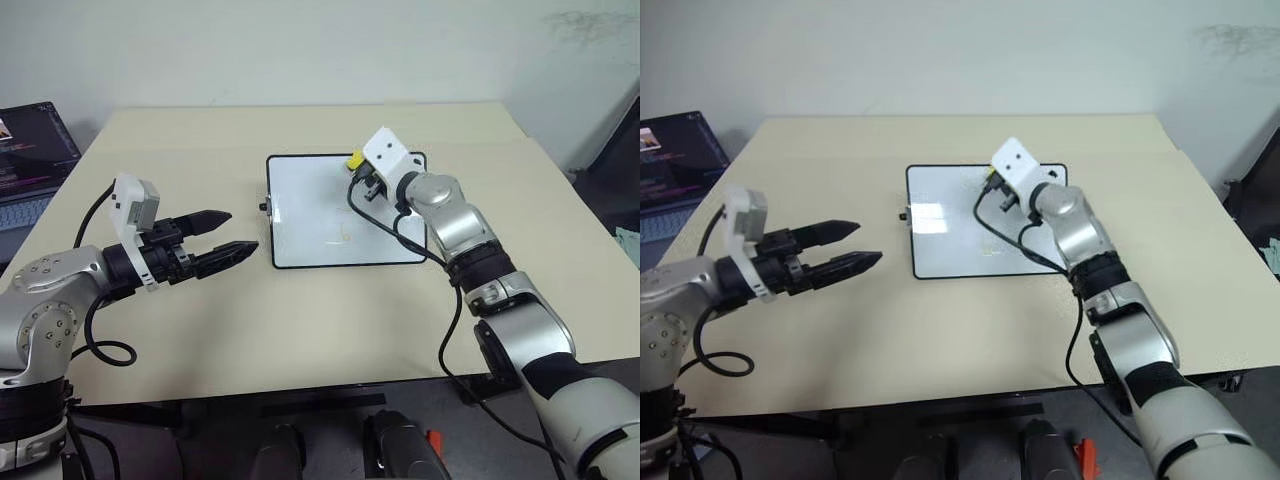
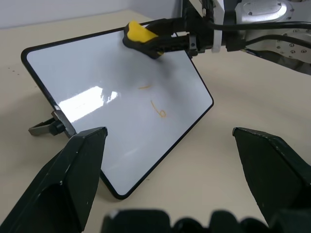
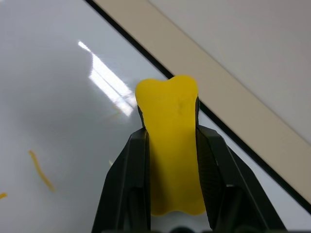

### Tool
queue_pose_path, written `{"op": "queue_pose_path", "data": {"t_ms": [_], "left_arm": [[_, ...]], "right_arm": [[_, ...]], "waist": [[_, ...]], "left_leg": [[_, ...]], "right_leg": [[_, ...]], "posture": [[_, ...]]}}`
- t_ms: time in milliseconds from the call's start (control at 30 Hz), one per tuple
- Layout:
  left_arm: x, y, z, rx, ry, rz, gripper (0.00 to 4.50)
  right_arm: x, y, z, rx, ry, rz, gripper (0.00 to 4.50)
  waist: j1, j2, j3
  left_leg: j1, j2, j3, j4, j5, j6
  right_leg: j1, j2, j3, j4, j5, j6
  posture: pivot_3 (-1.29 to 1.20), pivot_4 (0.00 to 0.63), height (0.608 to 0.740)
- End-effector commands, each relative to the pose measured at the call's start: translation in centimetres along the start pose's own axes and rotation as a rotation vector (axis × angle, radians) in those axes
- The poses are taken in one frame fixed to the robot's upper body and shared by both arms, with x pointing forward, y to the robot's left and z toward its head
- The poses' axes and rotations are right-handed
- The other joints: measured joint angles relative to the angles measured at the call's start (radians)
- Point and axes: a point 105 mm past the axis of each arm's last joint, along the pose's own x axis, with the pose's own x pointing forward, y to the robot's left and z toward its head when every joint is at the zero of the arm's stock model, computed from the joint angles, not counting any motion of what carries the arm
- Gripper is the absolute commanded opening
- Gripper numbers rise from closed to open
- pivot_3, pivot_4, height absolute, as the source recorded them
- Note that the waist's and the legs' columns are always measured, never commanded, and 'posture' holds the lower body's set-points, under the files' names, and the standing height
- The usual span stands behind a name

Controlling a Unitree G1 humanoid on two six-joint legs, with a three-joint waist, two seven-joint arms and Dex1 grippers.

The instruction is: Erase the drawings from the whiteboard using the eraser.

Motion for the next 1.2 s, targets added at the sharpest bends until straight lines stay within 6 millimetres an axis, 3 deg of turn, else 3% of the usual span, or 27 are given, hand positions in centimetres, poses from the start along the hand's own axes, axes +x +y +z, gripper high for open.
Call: {"op": "queue_pose_path", "data": {"t_ms": [33,300,533,767,933,1033,1200], "left_arm": [[-0.2,-0.1,1.2,0.052,-0.029,0.004,4.50],[-0.2,-0.1,1.2,0.051,-0.029,0.007,4.50],[-0.2,-0.2,1.1,0.050,-0.028,0.006,4.50],[-0.1,-0.2,1.1,0.052,-0.027,-0.003,4.50],[-0.1,-0.3,1.1,0.050,-0.027,-0.006,4.50],[0.0,-0.4,1.1,0.050,-0.028,-0.010,4.50],[-0.1,-0.3,1.1,0.049,-0.029,-0.011,4.50]], "right_arm": [[0.0,2.2,0.2,-0.037,0.002,0.103,0.97],[-0.3,3.0,-0.1,-0.065,0.016,0.146,0.97],[-0.1,-1.3,0.1,-0.040,0.039,-0.048,0.97],[0.0,-2.7,0.3,-0.032,0.039,-0.121,0.97],[-0.2,-2.1,1.3,0.011,-0.029,-0.069,0.97],[-1.9,-1.7,3.0,0.121,-0.167,0.031,0.97],[-5.7,-4.9,3.2,0.243,-0.253,-0.021,0.97]], "waist": [[0.000,0.000,0.000],[0.000,0.000,0.000],[0.001,0.000,0.000],[0.004,0.000,0.000],[0.004,0.000,0.000],[0.003,0.000,0.000],[0.019,0.001,0.003]], "left_leg": [[0.000,0.000,0.000,0.000,0.000,0.000],[0.000,0.000,0.000,0.000,0.000,0.000],[0.000,0.000,0.000,0.001,0.000,0.000],[0.000,-0.001,0.000,0.001,0.000,0.000],[0.000,-0.001,0.000,0.001,0.000,0.000],[0.000,0.000,0.000,0.001,0.000,0.000],[-0.003,0.000,-0.001,-0.001,0.000,0.000]], "right_leg": [[0.000,0.000,0.000,0.000,0.000,0.000],[0.000,0.000,0.000,0.000,0.000,0.000],[0.000,0.000,0.000,0.000,-0.001,-0.002],[0.000,0.000,0.001,0.000,-0.001,-0.003],[0.000,0.000,0.001,0.000,-0.001,-0.002],[0.000,0.000,0.000,0.000,-0.001,-0.001],[-0.001,0.000,-0.001,-0.002,0.000,0.001]], "posture": [[0.00,0.150,0.740],[0.00,0.150,0.740],[0.00,0.150,0.740],[0.00,0.150,0.740],[0.00,0.150,0.740],[0.00,0.150,0.740],[0.00,0.150,0.740]]}}
